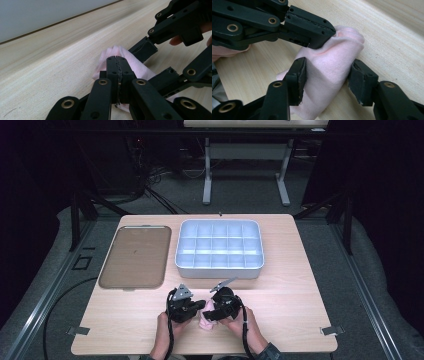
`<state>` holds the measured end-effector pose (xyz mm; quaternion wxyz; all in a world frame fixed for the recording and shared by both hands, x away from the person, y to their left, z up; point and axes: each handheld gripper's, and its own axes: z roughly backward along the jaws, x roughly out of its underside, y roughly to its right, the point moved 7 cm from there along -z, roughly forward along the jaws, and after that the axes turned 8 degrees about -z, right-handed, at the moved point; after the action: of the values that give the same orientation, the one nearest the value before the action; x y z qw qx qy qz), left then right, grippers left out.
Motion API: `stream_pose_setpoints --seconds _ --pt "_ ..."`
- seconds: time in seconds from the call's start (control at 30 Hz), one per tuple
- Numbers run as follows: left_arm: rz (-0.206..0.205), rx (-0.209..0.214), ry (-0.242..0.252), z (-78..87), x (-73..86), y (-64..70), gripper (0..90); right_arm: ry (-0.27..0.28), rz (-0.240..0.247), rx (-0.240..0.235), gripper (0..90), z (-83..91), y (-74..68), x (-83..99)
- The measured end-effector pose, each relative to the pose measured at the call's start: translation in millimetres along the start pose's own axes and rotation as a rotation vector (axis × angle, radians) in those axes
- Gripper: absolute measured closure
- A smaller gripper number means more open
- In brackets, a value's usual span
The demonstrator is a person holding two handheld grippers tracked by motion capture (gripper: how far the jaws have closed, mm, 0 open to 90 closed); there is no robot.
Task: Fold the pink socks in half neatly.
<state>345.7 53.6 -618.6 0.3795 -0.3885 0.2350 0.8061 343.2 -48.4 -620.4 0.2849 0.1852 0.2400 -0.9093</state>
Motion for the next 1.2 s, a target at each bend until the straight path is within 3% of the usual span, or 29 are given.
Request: stream_pose_setpoints --seconds 0.2,0.3,0.5,0.67,0.9,1.07,1.2 --pt "0.009 0.007 0.004 0.1 -0.1 -2.1 89.8 -0.01 -0.021 -0.034 58.3 -0.1 1.3 -1.0" --pt "0.01 0.009 0.006 -0.3 -0.7 -2.6 89.8 -0.033 -0.061 -0.096 62.3 1.5 1.4 -0.5" --pt "-0.001 0.007 0.007 1.8 -2.4 -4.0 89.1 -0.053 -0.06 -0.082 69.5 4.3 9.1 2.7" --pt "-0.031 -0.034 0.043 9.7 -6.4 -7.3 85.0 -0.047 -0.049 -0.089 72.1 4.9 8.5 3.2" --pt "0.004 -0.128 0.052 28.9 1.9 -27.4 73.8 -0.05 -0.044 -0.087 73.4 6.3 9.5 4.7" --pt "0.04 -0.226 0.004 37.7 21.8 -42.2 53.4 -0.042 -0.02 -0.087 73.4 6.4 10.9 5.4" --pt "0.069 -0.276 -0.037 39.9 37.1 -49.6 36.1 -0.052 -0.02 -0.074 73.4 8.1 13.0 7.8"
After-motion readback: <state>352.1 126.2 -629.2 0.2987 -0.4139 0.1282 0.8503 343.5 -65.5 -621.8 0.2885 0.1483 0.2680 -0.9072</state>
